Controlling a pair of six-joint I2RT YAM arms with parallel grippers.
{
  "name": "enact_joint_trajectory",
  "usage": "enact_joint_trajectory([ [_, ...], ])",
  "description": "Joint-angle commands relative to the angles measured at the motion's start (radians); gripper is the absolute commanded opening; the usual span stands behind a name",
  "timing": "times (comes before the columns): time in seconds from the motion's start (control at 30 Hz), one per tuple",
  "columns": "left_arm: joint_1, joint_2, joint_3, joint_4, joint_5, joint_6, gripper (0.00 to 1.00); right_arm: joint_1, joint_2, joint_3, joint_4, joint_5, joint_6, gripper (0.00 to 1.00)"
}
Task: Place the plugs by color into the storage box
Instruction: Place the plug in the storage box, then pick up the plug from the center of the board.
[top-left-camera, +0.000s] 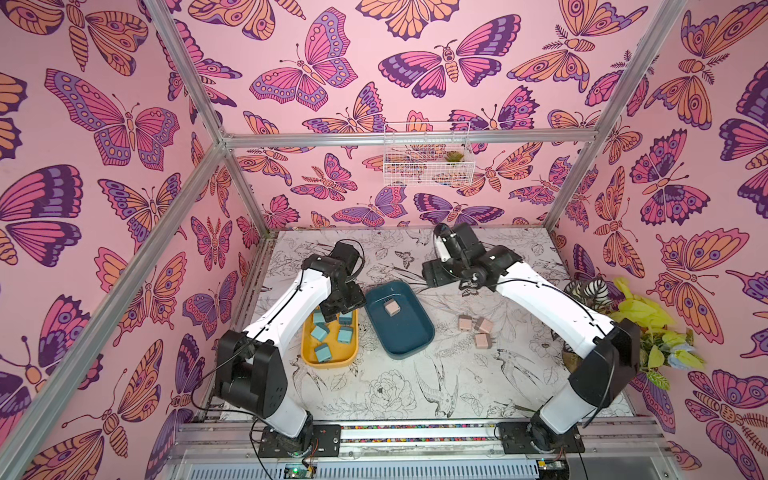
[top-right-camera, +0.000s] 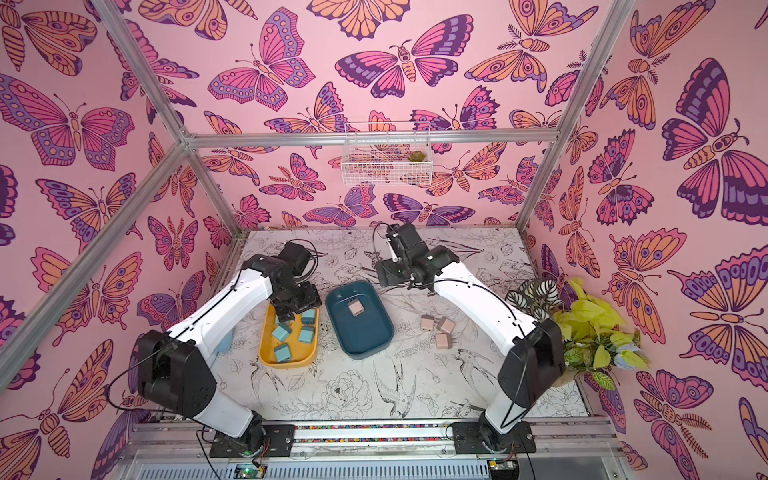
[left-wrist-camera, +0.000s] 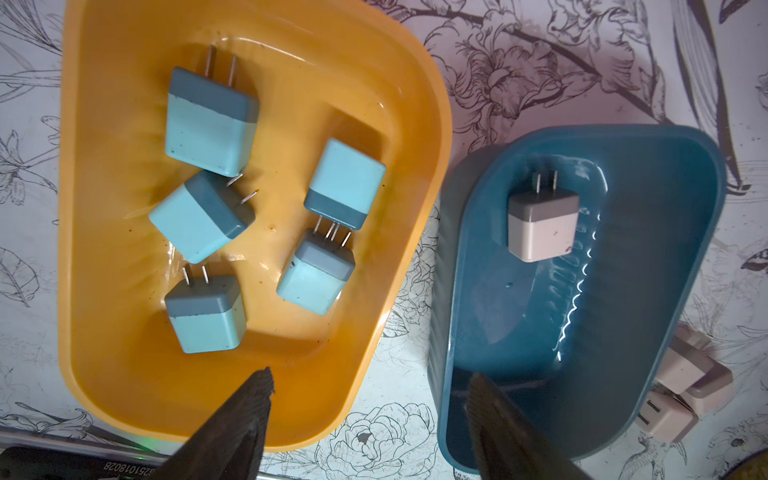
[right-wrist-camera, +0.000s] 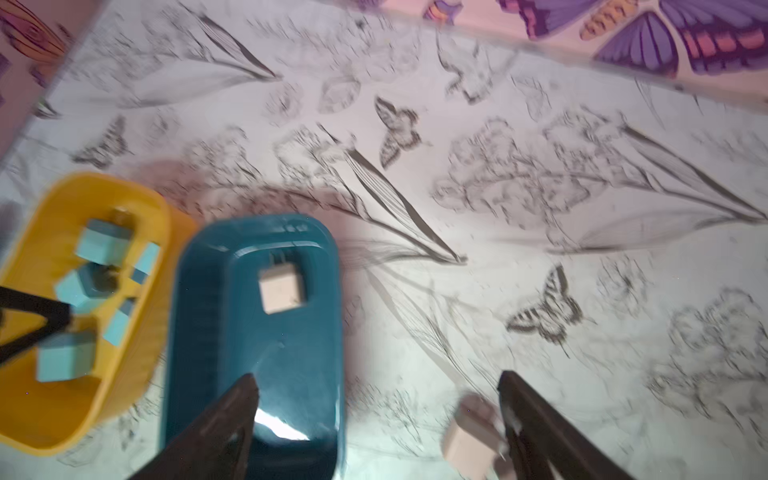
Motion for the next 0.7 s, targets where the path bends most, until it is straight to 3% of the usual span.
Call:
enact_joint_trajectory([
  [0.0, -0.022, 0.028, 0.026, 0.012, 0.016, 0.000, 0.76, -0.074, 0.027, -0.144, -0.162, -0.014, -0.044, 0.91],
  [0.17, -0.059, 0.072, 0.050, 0.019, 0.023, -0.011, 0.76, -0.175, 0.022, -0.243, -0.178, -0.083, 0.050, 0.91],
  [0.67, -0.080, 0.034, 0.009, 0.016, 0.012, -0.037, 0.76, -0.179, 0.224, -0.239, -0.073, -0.200, 0.212, 0.85],
])
